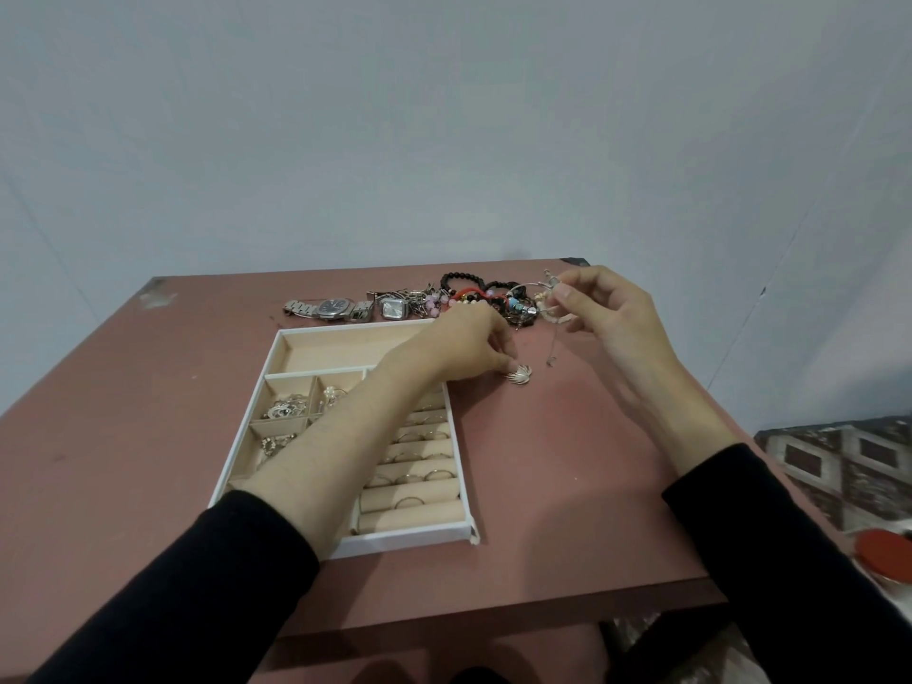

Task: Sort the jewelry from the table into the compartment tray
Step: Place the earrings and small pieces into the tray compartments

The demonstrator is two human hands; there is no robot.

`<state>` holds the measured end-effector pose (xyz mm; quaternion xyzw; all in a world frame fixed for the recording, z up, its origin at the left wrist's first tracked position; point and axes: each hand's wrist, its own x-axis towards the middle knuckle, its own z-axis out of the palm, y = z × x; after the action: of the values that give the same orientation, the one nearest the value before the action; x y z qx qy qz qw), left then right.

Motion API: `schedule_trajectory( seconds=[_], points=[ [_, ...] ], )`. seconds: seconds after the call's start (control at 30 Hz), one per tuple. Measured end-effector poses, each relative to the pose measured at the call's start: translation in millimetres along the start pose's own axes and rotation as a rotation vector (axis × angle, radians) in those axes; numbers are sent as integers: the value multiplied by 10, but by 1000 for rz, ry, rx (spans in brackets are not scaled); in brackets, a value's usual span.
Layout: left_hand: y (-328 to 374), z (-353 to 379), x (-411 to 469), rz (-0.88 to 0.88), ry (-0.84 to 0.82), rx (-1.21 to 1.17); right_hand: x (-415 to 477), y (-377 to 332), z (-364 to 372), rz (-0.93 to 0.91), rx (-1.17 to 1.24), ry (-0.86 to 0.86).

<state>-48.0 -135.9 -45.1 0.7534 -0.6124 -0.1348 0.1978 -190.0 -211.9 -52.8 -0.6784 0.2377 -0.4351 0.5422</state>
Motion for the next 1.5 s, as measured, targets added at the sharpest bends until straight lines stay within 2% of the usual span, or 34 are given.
schedule_trajectory(
  seconds=[0.5,0.63,0.83,1.03,1.23,1.5],
  points=[
    [59,-25,11,5,-85,31,-9,-16,-6,14,4,22],
    [58,-46,-59,32,11,-133,-14,-40,-3,11,-18,40],
    [-150,-450,-445,-2,279,-341,-18,-278,128,-14,-15,28],
    [-675,-632,-1029,-129,469,-432,-62,-639,587,-73,8,-120],
    [-1046,-464,-1417,-195,701,-593,-154,-800,1029,-41,82,-267],
    [-1227,-420,-1519,-174,813,-638,-231,-865,1335,6,70,-350]
  ],
)
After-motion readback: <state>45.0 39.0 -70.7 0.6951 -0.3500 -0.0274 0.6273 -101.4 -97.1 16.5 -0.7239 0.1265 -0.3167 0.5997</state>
